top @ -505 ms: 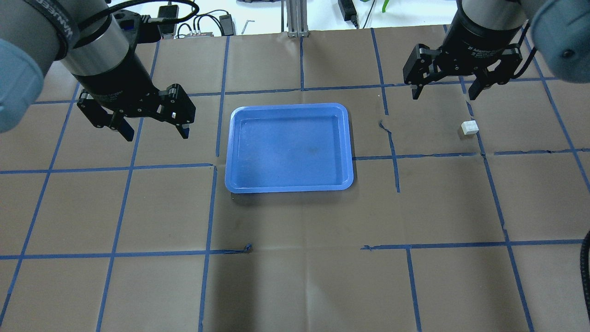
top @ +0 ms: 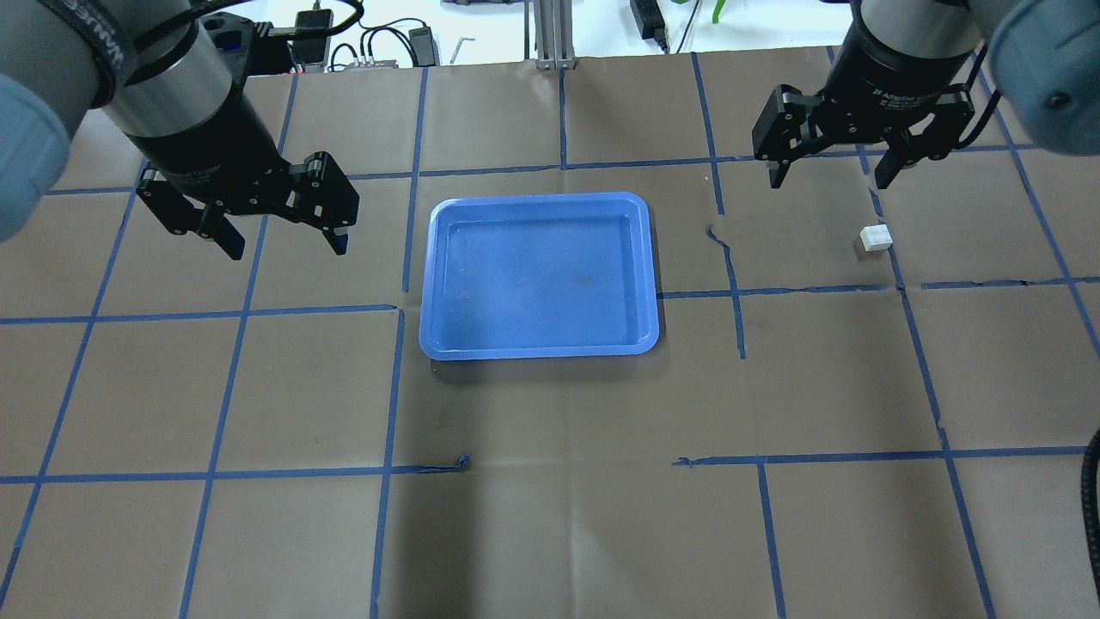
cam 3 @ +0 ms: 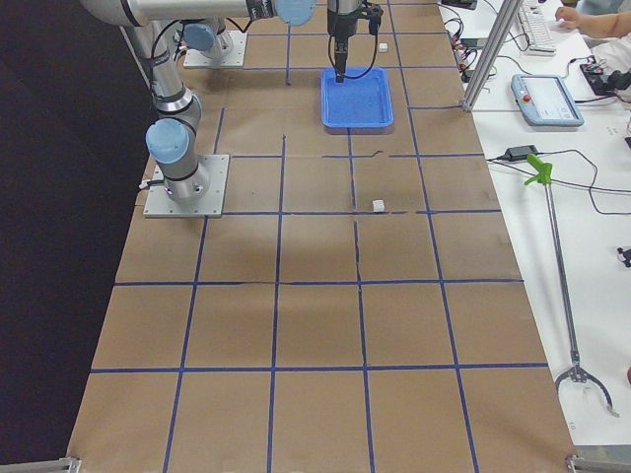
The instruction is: Assemble white blocks and place on blue tray
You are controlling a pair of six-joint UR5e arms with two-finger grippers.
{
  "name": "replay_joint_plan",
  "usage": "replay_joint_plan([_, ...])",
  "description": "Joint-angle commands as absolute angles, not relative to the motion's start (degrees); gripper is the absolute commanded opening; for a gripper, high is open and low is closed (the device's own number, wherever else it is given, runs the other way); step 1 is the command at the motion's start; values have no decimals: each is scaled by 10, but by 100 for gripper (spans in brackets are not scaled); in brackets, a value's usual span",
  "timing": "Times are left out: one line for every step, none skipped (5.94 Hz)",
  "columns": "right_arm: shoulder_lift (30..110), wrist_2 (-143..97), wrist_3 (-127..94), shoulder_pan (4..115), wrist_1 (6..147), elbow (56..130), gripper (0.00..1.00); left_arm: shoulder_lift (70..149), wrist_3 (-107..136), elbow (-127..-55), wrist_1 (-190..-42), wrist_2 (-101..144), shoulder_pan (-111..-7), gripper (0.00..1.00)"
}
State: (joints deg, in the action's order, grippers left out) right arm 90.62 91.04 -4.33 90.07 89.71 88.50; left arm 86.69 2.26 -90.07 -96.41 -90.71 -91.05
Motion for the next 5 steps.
replay_joint_plan([907,904,-2,901,897,884,100,912,-15,-898,-925,-906,-859,98])
replay_joint_plan([909,905,84,900,897,885,100,978,-21,-880,-882,-906,-841,98])
replay_joint_plan([908,911,164,898,896,885,100,1022,-61,-859,-851,-904,-833,98])
replay_joint_plan([906,913,303,897,906,885,100,1066,-68,-854,-802,-898,-811,98])
replay_joint_plan([905,913,465,893,911,885,100,1111,-91,-853,-770,-897,-799,97])
